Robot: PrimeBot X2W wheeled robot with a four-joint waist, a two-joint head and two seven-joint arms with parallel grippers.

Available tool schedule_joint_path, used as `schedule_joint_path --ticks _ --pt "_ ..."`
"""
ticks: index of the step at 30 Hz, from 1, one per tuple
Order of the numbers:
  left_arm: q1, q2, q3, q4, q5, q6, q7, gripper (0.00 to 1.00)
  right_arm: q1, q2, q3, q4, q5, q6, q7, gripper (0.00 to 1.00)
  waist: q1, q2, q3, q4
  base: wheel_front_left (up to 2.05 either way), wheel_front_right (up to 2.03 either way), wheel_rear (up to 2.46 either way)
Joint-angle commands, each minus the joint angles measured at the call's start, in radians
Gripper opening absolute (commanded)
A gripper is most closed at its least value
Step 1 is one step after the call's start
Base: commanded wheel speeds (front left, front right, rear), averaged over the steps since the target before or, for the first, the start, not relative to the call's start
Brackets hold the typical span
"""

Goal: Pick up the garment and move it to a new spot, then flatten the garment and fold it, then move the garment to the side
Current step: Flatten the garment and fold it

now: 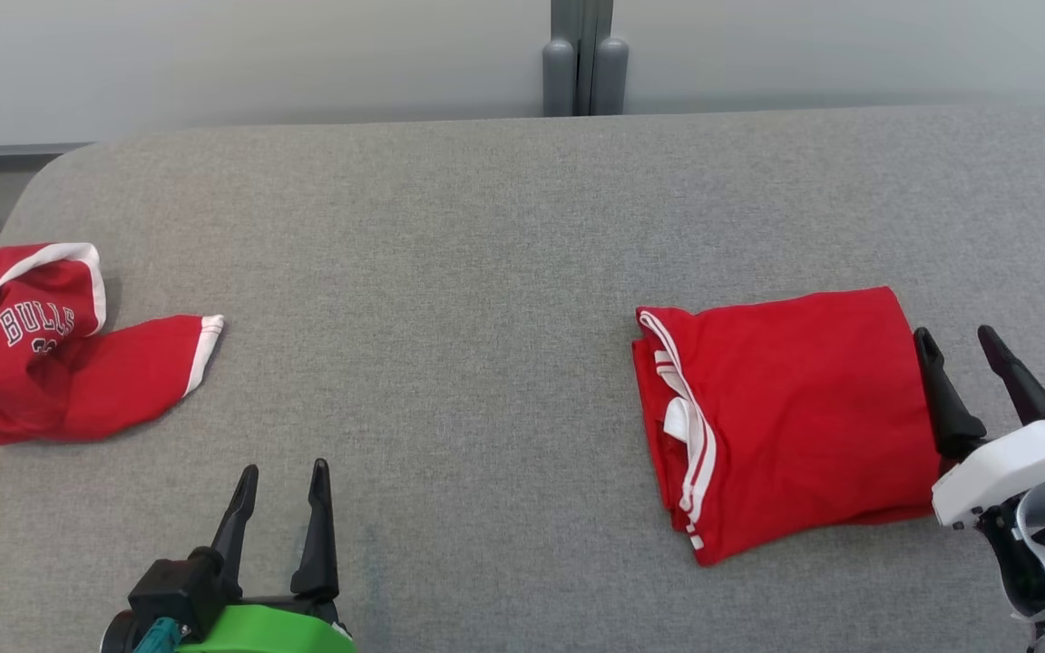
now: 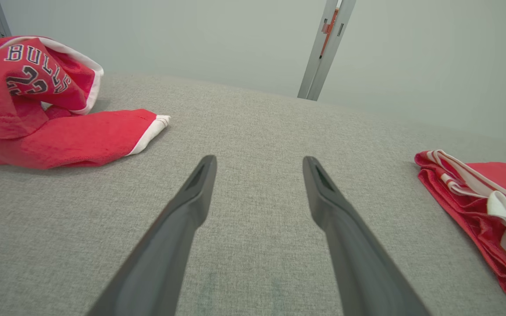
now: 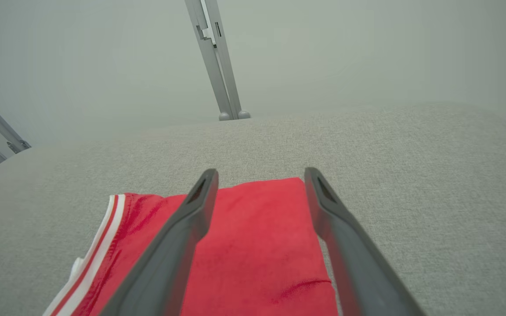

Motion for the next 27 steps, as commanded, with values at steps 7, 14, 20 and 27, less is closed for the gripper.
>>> schedule_joint_path --ticks 7,14,20,27 --pt "-0.029 0.001 0.04 -0.007 0.012 -0.007 -0.003 1.0 -0.011 0.022 0.123 0.127 -0.124 0.0 -0.038 0.0 0.0 0.0 0.055 0.016 0.0 0.0 0.0" --pt "-0.04 0.001 0.072 -0.008 0.024 -0.013 -0.003 1.0 -0.071 0.11 0.273 0.224 -0.136 0.0 -0.101 0.0 0.0 0.0 0.062 0.021 0.0 0.0 0.0" --pt "-0.046 0.001 0.086 -0.003 0.025 -0.015 -0.003 1.0 -0.132 0.175 0.398 0.305 -0.111 0.0 -0.093 0.0 0.0 0.0 0.055 0.022 0.0 0.0 0.0" --pt "-0.032 0.001 0.092 0.003 0.033 -0.015 -0.003 1.0 -0.172 0.179 0.471 0.323 -0.066 0.0 -0.12 0.0 0.0 0.0 0.03 0.024 0.0 0.0 0.0"
